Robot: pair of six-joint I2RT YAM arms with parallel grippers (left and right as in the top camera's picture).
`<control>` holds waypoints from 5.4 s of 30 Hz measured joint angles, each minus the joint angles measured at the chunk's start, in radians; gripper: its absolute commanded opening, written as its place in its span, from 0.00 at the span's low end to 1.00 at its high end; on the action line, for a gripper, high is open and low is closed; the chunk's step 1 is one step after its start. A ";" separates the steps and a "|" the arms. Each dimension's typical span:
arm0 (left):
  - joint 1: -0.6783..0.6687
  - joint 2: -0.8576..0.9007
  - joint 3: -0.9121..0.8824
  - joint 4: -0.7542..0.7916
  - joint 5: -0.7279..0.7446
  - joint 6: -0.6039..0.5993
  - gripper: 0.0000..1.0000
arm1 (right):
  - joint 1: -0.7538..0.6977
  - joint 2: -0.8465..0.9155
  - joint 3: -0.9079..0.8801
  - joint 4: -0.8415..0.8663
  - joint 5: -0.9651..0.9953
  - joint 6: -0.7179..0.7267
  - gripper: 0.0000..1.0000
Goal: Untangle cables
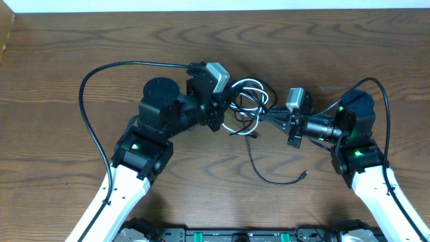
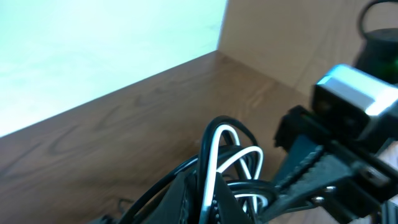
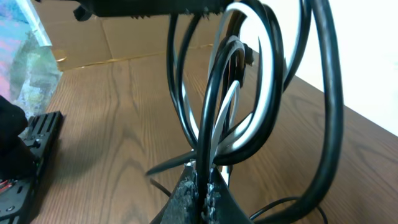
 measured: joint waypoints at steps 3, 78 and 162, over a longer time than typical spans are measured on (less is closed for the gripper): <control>0.000 0.000 0.000 -0.020 -0.064 -0.027 0.08 | 0.000 0.000 0.000 0.000 -0.002 0.000 0.01; 0.072 0.001 0.000 -0.197 -0.455 -0.591 0.08 | -0.046 0.000 0.000 0.109 0.384 0.504 0.61; 0.072 0.001 0.000 -0.282 -0.398 -0.466 0.08 | -0.031 -0.077 0.000 0.276 0.320 0.523 0.01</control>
